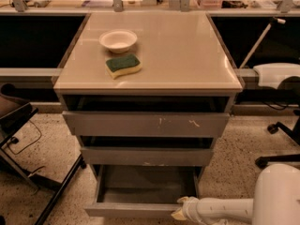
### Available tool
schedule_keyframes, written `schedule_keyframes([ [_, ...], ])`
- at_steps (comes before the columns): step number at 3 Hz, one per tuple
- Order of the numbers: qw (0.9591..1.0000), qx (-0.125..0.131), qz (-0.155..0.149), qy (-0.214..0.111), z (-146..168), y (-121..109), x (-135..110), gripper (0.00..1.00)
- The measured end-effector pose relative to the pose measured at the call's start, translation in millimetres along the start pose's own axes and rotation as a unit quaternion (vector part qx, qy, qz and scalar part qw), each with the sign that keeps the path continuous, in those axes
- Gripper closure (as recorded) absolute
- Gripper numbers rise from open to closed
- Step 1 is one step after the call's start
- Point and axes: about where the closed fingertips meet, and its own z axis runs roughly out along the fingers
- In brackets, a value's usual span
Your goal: Open bottom drawer
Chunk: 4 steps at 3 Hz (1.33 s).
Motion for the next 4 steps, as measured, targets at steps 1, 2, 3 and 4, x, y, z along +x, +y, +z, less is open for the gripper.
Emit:
schedule_keyframes([
  [1,1.0000,0.000,0.000,0.000,-3,0,-3,1.00],
  [2,1.0000,0.007,0.005,0.000,-7,12,10,1.00],
  [3,1.0000,0.007,0.005,0.000,-10,12,7,1.00],
  [4,1.0000,0.003,-0.001,-0.003,-11,27,8,1.00],
])
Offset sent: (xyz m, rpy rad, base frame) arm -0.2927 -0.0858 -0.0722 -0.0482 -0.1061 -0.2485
